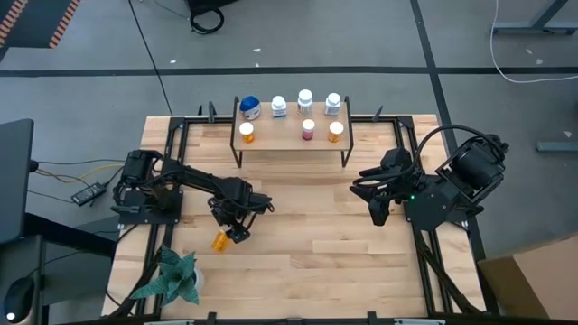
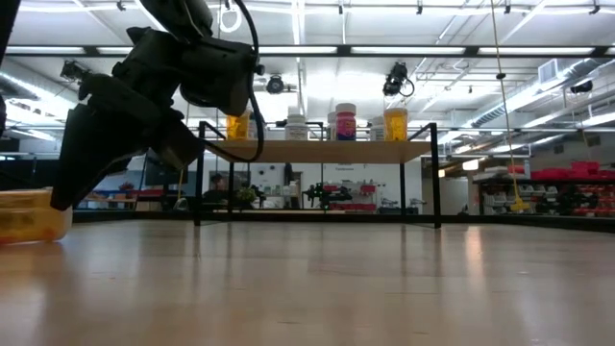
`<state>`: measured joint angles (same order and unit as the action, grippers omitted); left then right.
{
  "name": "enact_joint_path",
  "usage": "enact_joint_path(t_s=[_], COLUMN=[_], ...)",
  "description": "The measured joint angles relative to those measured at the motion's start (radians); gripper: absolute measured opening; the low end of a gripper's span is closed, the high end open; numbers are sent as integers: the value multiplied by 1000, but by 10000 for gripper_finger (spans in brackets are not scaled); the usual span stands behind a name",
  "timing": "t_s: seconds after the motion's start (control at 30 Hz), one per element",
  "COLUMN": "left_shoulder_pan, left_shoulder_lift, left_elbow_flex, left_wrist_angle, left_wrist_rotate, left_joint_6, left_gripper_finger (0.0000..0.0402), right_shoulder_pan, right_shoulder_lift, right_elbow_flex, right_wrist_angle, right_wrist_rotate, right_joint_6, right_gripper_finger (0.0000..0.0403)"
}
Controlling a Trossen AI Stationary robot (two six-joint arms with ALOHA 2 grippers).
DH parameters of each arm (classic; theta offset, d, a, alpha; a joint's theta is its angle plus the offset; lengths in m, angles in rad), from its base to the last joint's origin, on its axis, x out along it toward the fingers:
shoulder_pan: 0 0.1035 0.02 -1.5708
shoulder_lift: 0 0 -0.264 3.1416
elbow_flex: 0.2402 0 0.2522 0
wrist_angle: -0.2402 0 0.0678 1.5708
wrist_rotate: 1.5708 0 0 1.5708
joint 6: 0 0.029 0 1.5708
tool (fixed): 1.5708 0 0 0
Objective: Pick and place medicine bottles onto shelf by color
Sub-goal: Put the orange pill bottle on the shelf
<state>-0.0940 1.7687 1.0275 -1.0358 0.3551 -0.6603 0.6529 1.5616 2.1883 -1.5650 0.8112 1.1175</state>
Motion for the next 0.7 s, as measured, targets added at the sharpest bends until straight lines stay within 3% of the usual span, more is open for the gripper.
enact_joint_path(t_s=[0.7], left_shoulder_pan=[-23], left_shoulder_lift=[-1], left_elbow_flex=[0], left_wrist_angle=[-39], left_wrist_rotate=[8], left_joint_6=[-36], left_gripper_finger=[279], right_shoulder_pan=[-3], right_shoulder_lift=[0], right_elbow_flex=[0], right_wrist_angle=[0], right_wrist_rotate=[0], right_joint_6=[0], right_gripper_finger=[247])
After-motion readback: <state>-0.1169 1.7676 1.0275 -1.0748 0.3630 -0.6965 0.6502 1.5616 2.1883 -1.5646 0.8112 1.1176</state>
